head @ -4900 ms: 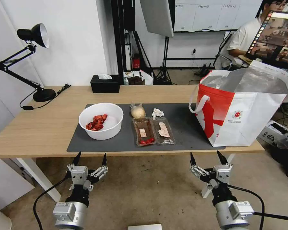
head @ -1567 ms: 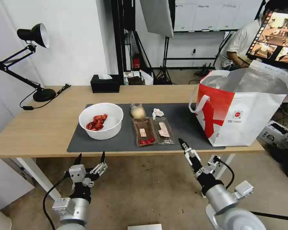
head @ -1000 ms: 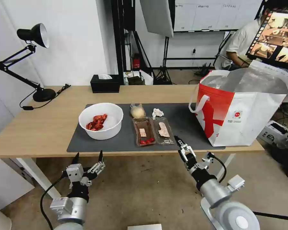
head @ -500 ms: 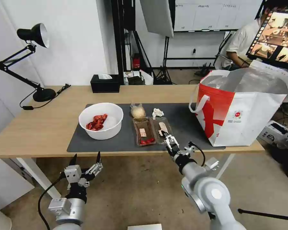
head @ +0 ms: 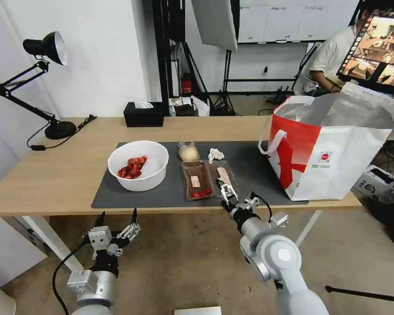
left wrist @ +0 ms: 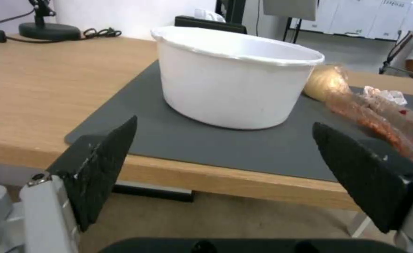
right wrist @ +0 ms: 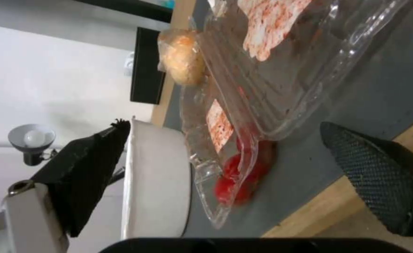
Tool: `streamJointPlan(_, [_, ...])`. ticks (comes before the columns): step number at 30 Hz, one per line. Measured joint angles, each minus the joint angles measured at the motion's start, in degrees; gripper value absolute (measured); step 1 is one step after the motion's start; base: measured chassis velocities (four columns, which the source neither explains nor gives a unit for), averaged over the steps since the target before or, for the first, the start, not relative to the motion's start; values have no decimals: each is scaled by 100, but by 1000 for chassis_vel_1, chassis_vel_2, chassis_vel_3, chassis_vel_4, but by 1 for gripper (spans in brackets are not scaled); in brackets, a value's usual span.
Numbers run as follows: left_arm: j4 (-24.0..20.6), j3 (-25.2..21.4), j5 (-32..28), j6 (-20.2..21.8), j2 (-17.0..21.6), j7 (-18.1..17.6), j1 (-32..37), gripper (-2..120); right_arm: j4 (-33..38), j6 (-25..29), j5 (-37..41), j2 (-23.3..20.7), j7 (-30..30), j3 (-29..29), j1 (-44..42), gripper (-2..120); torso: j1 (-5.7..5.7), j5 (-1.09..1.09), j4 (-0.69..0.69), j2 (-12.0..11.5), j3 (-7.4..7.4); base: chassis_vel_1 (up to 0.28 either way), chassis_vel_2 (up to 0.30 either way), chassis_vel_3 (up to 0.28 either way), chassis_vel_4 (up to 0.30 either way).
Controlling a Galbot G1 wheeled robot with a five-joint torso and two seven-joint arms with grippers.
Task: Pick up the trash from the table and place it into the takeout bag.
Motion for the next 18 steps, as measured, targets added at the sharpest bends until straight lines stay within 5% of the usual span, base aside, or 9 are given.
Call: streamJointPlan(18, [7, -23, -25, -2, 64, 13, 37, 100, -267, 12, -7, 202, 65, -43, 229, 100, -2, 0, -1, 1, -1, 0, 0, 0, 0])
